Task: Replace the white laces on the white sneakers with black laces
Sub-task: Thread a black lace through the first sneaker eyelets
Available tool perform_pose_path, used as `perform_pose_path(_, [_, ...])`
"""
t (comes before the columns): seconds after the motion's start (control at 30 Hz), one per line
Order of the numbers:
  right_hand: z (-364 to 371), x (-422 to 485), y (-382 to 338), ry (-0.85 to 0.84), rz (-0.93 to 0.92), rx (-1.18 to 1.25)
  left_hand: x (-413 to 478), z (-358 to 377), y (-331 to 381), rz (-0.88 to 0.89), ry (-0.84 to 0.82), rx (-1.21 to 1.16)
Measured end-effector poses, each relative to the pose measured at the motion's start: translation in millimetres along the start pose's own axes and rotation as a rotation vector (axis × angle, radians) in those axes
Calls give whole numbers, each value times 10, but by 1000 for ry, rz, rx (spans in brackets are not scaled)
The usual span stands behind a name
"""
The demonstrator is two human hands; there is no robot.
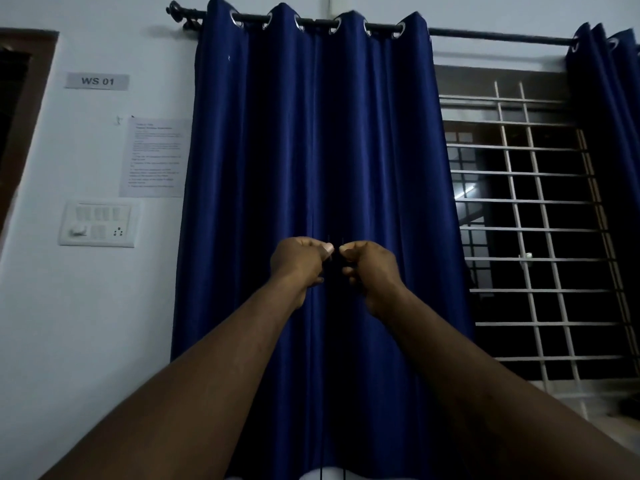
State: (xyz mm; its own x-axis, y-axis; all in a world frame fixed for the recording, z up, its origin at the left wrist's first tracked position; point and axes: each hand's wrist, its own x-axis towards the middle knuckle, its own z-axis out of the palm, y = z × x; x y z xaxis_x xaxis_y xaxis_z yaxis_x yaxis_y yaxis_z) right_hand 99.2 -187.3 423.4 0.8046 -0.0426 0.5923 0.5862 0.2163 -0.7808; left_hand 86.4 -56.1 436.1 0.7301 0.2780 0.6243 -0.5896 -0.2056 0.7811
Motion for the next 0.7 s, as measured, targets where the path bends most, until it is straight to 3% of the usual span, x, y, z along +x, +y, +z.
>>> perform_pose_path(0.3, [-396, -581, 1240, 37, 234, -70, -521, -415, -1120, -318, -2, -205])
perform_pose_path(0.7, [-875, -1739, 3349, 57, 539, -199, -1993, -580, -3572, -325, -273, 351])
